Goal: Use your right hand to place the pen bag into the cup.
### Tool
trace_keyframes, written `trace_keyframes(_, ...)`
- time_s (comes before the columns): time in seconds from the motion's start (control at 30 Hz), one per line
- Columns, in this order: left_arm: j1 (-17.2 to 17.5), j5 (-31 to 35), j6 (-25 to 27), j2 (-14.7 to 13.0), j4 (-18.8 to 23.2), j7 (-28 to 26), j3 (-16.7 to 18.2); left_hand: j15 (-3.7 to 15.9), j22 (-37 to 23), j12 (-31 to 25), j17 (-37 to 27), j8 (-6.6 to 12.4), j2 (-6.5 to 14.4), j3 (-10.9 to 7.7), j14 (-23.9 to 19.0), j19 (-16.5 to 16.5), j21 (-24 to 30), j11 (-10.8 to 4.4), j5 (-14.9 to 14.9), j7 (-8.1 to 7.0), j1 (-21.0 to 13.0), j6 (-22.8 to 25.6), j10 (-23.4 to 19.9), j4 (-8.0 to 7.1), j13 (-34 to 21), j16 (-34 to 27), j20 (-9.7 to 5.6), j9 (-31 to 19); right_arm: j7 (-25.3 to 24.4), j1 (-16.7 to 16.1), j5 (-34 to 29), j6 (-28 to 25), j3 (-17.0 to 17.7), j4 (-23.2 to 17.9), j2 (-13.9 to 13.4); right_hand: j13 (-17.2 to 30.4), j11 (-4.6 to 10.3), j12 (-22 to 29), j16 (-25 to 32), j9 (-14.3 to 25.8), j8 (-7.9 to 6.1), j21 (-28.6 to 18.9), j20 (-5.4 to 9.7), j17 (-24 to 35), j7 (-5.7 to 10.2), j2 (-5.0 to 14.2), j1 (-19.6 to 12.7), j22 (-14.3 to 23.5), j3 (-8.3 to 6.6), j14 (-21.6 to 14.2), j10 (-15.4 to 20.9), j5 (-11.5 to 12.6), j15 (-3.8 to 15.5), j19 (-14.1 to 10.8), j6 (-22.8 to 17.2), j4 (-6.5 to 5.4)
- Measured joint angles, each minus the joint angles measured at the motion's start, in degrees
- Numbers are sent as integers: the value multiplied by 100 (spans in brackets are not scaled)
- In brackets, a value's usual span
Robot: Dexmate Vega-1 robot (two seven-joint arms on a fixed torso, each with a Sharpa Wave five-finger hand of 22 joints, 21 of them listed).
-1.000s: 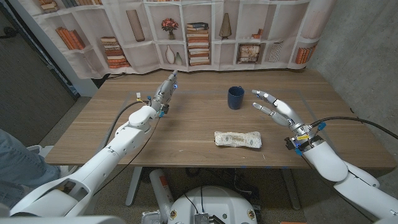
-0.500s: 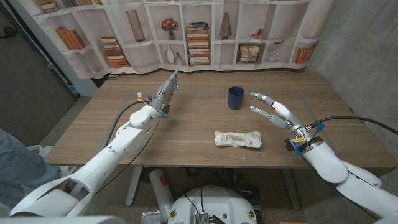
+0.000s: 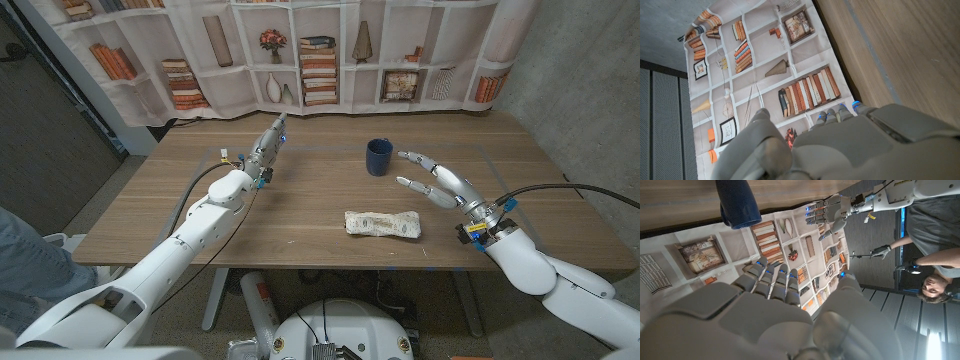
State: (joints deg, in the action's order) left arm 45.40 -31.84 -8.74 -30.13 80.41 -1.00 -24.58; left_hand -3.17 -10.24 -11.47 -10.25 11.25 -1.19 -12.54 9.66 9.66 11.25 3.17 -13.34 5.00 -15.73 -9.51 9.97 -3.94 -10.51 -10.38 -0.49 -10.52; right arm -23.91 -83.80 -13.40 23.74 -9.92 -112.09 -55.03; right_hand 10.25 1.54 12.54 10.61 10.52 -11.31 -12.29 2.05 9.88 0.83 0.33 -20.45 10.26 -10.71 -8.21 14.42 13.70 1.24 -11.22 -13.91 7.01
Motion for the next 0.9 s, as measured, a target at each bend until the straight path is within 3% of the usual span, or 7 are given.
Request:
trace_keyframes(0.37, -1, -12, 8, -8, -21, 17, 11, 0, 0, 0, 0, 0, 0, 0, 0, 30, 0, 0, 0, 0, 0, 0, 0, 0, 0, 0, 30, 0, -139, 30, -209, -313, -127, -144, -187, 0, -1, -9, 0, 0, 0, 23, 0, 0, 0, -47, -55, -14, -4, 0, 0, 36, -1, 0, 1, 42)
trace_keyframes(0.67, -27, -12, 8, 2, -47, 17, 11, 0, 0, 0, 0, 0, 0, 0, 0, 30, 0, 0, -1, 0, 0, 0, 0, 0, 0, 0, 30, 0, -316, 30, -381, -542, -127, -144, -187, 0, -1, -25, 0, 0, 0, 23, 0, 14, 63, -71, -79, -13, -4, 1, 0, 39, -1, 0, -1, 77)
trace_keyframes(0.7, -32, -14, 5, 5, -48, 45, 11, 0, 0, 0, 0, 0, 0, 0, 0, 30, 0, 0, -1, 0, 0, 0, 0, 0, 0, 0, 30, 0, -345, -60, -404, -580, -185, -316, -385, 0, -1, -25, 0, 0, 0, 23, 0, 14, 63, -92, -100, -13, -5, 1, 0, 39, -1, 1, -2, 77)
trace_keyframes(0.9, -40, -13, -2, 12, -50, 48, -1, 0, 0, 0, 0, 0, 13, 21, 0, 30, 0, 0, -1, 0, -13, 0, 0, -21, 0, 0, 29, 0, -430, -143, -479, -704, -190, -406, -501, 0, 21, -25, 0, 0, 0, 23, 0, 14, 85, -68, -138, -13, -5, 1, 23, 69, -1, 0, -24, 77)
